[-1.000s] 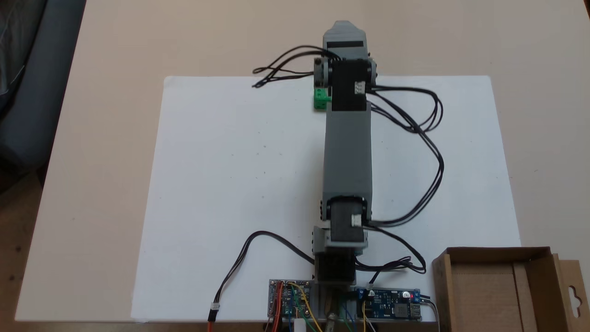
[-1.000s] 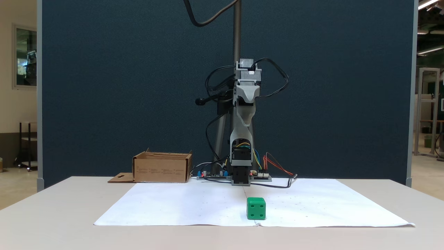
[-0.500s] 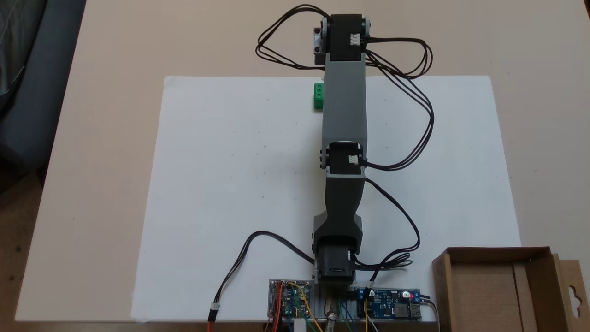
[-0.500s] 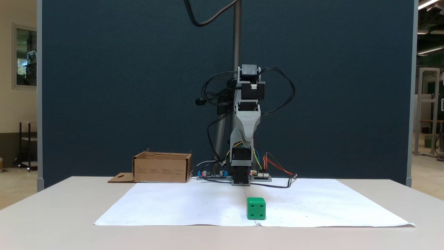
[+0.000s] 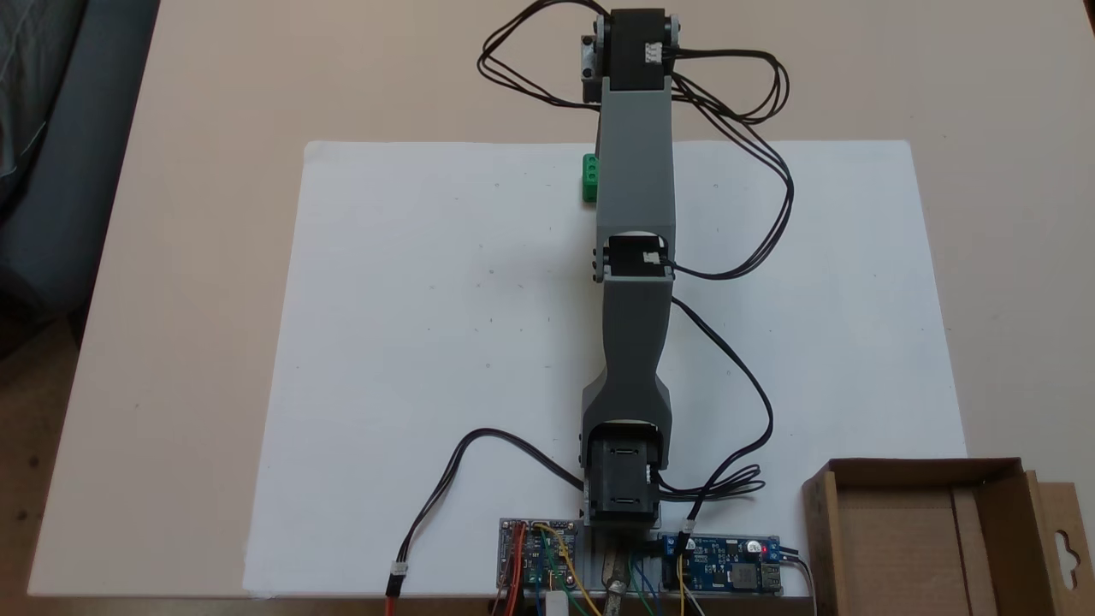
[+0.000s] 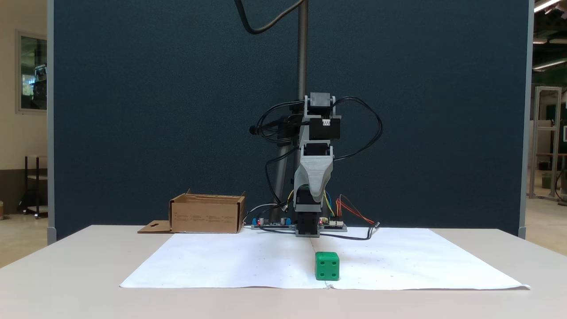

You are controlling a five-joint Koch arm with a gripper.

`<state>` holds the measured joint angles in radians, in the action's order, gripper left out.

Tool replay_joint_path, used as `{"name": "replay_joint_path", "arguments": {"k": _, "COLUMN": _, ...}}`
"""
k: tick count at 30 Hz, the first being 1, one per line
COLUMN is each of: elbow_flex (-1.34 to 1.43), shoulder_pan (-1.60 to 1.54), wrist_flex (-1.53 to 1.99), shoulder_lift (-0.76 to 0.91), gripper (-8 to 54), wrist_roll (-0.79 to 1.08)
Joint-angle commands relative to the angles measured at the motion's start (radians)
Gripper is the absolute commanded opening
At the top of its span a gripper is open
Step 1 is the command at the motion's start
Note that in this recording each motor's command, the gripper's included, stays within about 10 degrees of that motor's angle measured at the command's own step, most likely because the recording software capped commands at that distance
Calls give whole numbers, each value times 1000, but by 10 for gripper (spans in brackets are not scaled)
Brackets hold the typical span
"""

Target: Grasp a green dice and put it in the bin.

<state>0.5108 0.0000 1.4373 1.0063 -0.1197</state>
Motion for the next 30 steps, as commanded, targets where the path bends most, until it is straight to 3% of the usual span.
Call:
{"name": "replay_joint_path", "arguments": {"k": 1, "elbow_flex": -55, "shoulder_pan": -9, "wrist_flex": 175, "shoulder_lift": 9, "gripper": 421, "wrist_roll": -63}}
{"name": "replay_joint_path", "arguments": {"k": 30, "elbow_flex": -57, "shoulder_pan": -49, "wrist_flex": 175, "shoulder_lift": -80, "gripper": 421, "wrist_roll": -75}}
